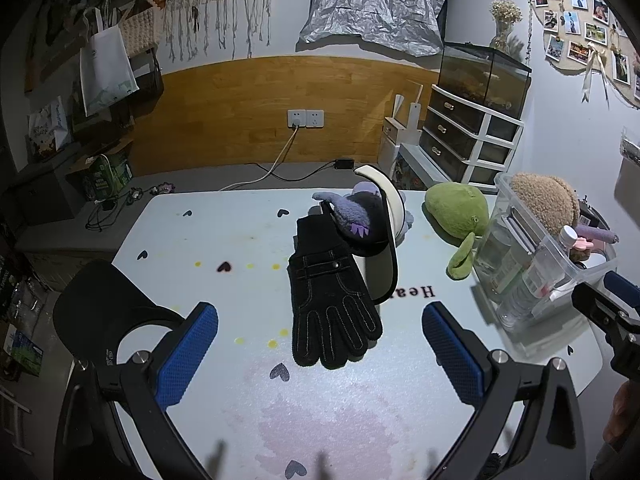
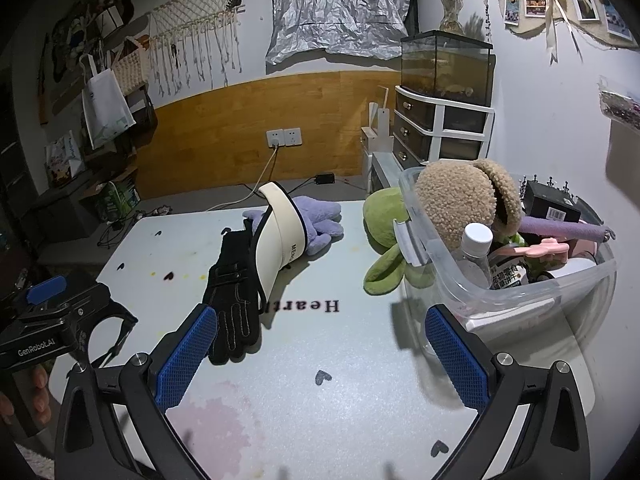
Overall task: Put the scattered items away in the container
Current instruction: 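Move the right tool toward the purple plush toy beside the visor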
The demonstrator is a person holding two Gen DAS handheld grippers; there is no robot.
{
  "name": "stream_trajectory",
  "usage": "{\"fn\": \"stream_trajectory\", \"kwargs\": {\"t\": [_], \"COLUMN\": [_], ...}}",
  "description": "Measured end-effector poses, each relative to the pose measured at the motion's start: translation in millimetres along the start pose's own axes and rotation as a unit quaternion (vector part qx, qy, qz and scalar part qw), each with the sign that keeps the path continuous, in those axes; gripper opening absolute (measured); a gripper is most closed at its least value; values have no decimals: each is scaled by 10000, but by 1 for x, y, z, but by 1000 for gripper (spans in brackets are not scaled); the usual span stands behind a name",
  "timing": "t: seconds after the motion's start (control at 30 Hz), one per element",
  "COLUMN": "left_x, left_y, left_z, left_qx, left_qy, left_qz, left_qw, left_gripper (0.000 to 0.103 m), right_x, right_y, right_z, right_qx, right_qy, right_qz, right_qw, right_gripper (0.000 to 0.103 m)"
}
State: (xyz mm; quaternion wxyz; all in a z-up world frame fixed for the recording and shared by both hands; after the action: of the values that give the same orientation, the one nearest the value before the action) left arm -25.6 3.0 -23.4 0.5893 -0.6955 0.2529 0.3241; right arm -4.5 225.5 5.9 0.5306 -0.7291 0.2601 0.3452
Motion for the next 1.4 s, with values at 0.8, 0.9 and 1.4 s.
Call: {"fn": "stream_trajectory", "kwargs": {"t": [0.8,0.9,1.4], "left_x": [-13,-15,-23], "left_y": [31,37,81], "left_z": [9,9,5], "left_qx": [356,342,287], "left_qy": [7,25,-49], "left_qz": [-358,-392,-738], "left_qw": [9987,9986,9969], "left_gripper": [103,103,103], "right_x": [-8,-9,-40], "right_y": [45,55,151], "right_z": [2,2,14], "right_qx": [-183,-208,-664], "right_qy": [7,-3,208], "right_qz": [-425,-505,-964], "right_qw": [9989,9985,9929], "right_gripper": [103,103,103]}}
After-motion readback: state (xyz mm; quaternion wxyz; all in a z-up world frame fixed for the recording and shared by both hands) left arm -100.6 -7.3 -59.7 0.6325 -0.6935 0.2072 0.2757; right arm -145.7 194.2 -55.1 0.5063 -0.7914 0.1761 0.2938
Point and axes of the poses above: each gripper's, at about its wrist camera, not at the fingertips, and y roughly the way its jaws point, z to its right, x to its underside, the point moved 3 cm from there along y, roughly the way its jaws point, and after that the axes turned 12 degrees about -x, right-handed, at the moved point
